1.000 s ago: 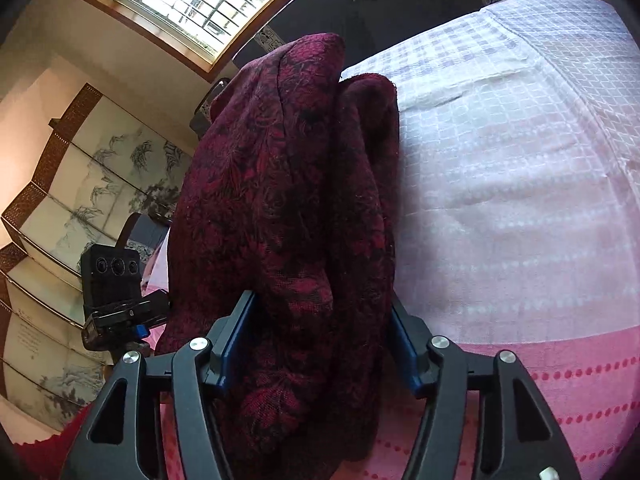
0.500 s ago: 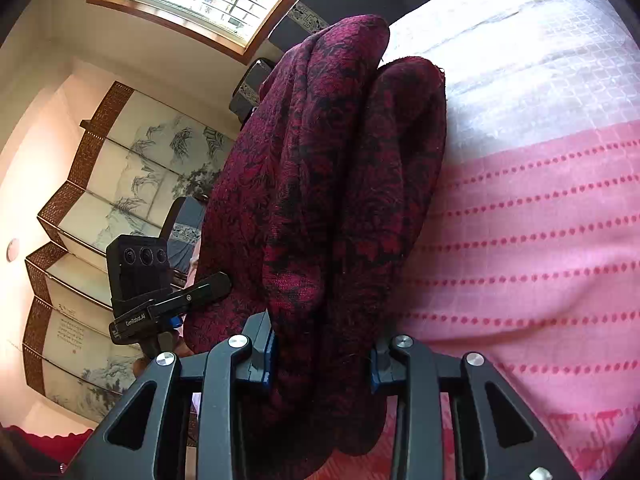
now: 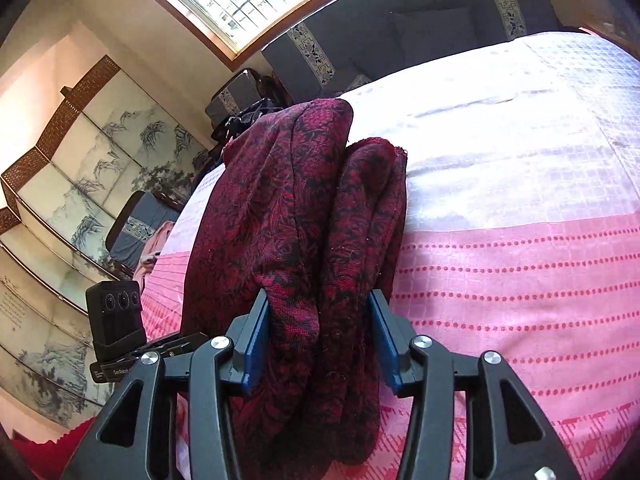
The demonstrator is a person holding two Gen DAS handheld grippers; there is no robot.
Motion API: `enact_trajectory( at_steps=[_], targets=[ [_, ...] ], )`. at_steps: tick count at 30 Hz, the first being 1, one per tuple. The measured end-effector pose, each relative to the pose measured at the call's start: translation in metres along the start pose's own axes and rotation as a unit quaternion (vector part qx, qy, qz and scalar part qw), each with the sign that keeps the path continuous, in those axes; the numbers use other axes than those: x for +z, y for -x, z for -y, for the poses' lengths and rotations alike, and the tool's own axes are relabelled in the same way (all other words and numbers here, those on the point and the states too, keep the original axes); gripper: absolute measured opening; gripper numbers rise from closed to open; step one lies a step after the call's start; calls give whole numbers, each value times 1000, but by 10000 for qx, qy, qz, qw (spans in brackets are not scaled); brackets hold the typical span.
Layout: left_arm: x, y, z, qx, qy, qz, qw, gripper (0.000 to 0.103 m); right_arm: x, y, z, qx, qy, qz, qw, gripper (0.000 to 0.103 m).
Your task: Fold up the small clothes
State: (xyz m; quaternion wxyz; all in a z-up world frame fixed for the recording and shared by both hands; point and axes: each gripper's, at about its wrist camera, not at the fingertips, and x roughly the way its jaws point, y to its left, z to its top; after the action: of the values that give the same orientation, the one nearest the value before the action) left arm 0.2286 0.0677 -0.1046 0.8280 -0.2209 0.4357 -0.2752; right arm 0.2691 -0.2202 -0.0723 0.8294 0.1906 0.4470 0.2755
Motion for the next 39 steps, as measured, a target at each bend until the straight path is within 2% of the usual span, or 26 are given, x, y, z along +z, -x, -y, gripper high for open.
enact_trajectory(
  at_steps=[1,2,5,7,8,10,13,15,17,18,20,21,23,26,29,32,34,39],
  targets=[
    [-1,1,0,19,-23,9,10000,73,-3,-1,2,143,10,-226,9996,61],
    [-3,2,-2,8,-21,20,10000,73,-6,1,5,163,-25,-279,9995,61],
    [-8,4,-9,-35,42,15,10000,74,-12,22,24,-116,-171,44,9998,61],
    [-10,4,-13,-65,116,1,9999,74,-2,35,36,-141,-401,458,9980,61],
    [-10,5,-13,-69,128,10,9999,75,6,37,41,57,-527,564,9970,61],
    [-11,6,-15,-38,115,27,9999,75,24,34,36,357,-477,681,9959,61],
    [-13,7,-16,7,112,68,9999,76,52,11,16,332,-66,603,9976,60],
    [-7,5,-12,43,98,82,9999,77,68,-17,13,222,-53,310,9993,54],
    [-5,4,-7,79,98,103,9999,78,78,-46,17,220,-208,-32,9995,16],
    [-6,5,-7,107,108,128,9998,78,79,-51,19,292,-302,-46,9991,16],
    [-7,7,-5,112,140,173,9997,80,79,-32,10,408,-102,392,9983,14],
    [-8,9,-6,78,156,188,9997,82,76,-16,5,398,-9,657,9970,14],
    [-10,10,-6,32,146,214,9997,84,69,8,6,513,18,906,9946,14],
    [-10,8,-2,135,42,137,9998,85,57,0,18,211,90,667,9975,15],
    [-10,7,-1,150,18,131,9998,85,48,-31,54,421,-441,291,9977,19],
    [-9,8,-3,146,68,148,9998,85,51,-21,67,793,-834,570,9917,25],
    [-9,8,-6,163,71,154,9997,85,58,-6,59,539,-621,885,9927,26],
    [-8,9,-8,146,111,172,9997,85,78,-15,52,461,-419,624,9961,29]
  ],
)
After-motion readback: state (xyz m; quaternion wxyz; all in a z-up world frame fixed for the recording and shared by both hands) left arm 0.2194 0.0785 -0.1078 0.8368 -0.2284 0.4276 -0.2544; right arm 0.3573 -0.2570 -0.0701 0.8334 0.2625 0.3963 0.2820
